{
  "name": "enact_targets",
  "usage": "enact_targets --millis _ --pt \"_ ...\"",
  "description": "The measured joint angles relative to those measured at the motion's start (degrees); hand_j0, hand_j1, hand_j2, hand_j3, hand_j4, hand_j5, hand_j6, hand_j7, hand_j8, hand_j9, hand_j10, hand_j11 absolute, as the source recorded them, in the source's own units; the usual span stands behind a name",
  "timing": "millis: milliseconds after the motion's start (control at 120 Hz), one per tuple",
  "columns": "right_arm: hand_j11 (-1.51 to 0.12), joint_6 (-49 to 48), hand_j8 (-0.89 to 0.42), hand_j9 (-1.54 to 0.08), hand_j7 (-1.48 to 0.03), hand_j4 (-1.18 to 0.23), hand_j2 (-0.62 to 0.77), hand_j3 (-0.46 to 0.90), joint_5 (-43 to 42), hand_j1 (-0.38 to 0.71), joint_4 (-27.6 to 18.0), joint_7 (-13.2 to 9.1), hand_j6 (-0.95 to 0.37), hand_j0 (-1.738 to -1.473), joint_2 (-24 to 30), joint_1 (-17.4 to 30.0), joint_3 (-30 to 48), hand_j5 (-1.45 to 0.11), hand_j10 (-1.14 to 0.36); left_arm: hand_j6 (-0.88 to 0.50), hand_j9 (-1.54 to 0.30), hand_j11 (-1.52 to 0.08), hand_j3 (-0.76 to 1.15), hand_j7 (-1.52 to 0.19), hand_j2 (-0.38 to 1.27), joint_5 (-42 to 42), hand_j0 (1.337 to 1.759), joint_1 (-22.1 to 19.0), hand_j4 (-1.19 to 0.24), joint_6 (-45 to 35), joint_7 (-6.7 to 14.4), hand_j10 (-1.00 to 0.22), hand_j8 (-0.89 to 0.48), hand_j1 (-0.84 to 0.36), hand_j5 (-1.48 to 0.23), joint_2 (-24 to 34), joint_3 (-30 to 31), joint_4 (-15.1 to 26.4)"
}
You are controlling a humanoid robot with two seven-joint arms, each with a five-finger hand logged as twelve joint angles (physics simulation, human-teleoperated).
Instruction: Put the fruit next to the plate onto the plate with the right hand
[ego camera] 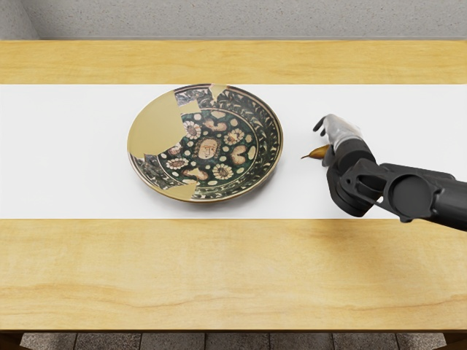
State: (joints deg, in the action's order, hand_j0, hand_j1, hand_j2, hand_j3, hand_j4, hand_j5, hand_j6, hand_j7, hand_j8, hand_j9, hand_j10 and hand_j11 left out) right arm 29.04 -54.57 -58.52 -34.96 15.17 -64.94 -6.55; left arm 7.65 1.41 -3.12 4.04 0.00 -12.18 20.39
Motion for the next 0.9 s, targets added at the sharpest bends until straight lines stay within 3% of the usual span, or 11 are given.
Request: enact_targets --millis 50,183,283,400,567,900 --pt "-0.59 -0.01 -0.47 -0.59 -0.6 -0.47 -0.3 0.36 0.47 0.08 0.02 0.0 -0.46 -1.637 0.0 0.0 0.03 -0.59 -0.46 -0.02 -0.02 -0.02 0.0 -0.02 0.0 0.0 1.658 0.0 -0.02 0.01 0.0 -0.02 -0.02 0.33 -0.02 0.0 0.0 0.0" --pt "-0.67 -0.24 -0.53 -0.67 -0.68 -0.53 -0.23 0.27 1.17 0.08 0.01 -0.01 -0.52 -1.641 0.09 -0.3 0.05 -0.67 -0.53 -0.02 -0.02 -0.02 0.0 -0.02 0.0 0.0 1.658 0.0 -0.02 0.0 0.0 -0.02 -0.02 0.33 -0.02 0.0 0.02 0.0" --pt "-0.73 -0.32 -0.57 -0.73 -0.74 -0.58 -0.22 0.33 2.15 0.12 -0.01 -0.01 -0.57 -1.637 0.2 -0.44 0.06 -0.73 -0.54 -0.02 -0.02 -0.02 0.0 -0.02 0.0 0.0 1.658 0.0 -0.02 0.0 0.0 -0.02 -0.02 0.33 -0.02 0.0 0.03 0.0" --pt "-0.79 -0.41 -0.62 -0.79 -0.8 -0.62 -0.21 0.32 2.96 0.14 -0.03 -0.01 -0.61 -1.638 0.26 -0.57 0.08 -0.78 -0.55 -0.02 -0.02 -0.02 0.0 -0.02 0.0 0.0 1.658 0.0 -0.02 0.01 0.0 -0.02 -0.02 0.33 -0.02 0.0 0.03 0.0" --pt "-0.87 -0.42 -0.59 -0.86 -0.87 -0.68 -0.22 0.37 3.79 0.15 -0.02 0.0 -0.68 -1.639 0.3 -0.62 0.15 -0.85 -0.51 -0.02 -0.02 -0.02 0.0 -0.02 0.0 0.0 1.658 0.0 -0.02 0.02 0.0 -0.02 -0.02 0.33 -0.02 0.0 0.02 0.0" --pt "-0.97 -0.07 -0.57 -0.94 -0.97 -0.78 -0.25 0.32 4.93 0.14 0.02 -0.05 -0.63 -1.646 0.23 -0.72 0.16 -0.92 -0.5 -0.02 -0.02 -0.02 0.0 -0.02 0.0 0.0 1.658 0.0 -0.02 0.01 0.0 -0.02 -0.02 0.33 -0.02 0.0 0.02 0.0"
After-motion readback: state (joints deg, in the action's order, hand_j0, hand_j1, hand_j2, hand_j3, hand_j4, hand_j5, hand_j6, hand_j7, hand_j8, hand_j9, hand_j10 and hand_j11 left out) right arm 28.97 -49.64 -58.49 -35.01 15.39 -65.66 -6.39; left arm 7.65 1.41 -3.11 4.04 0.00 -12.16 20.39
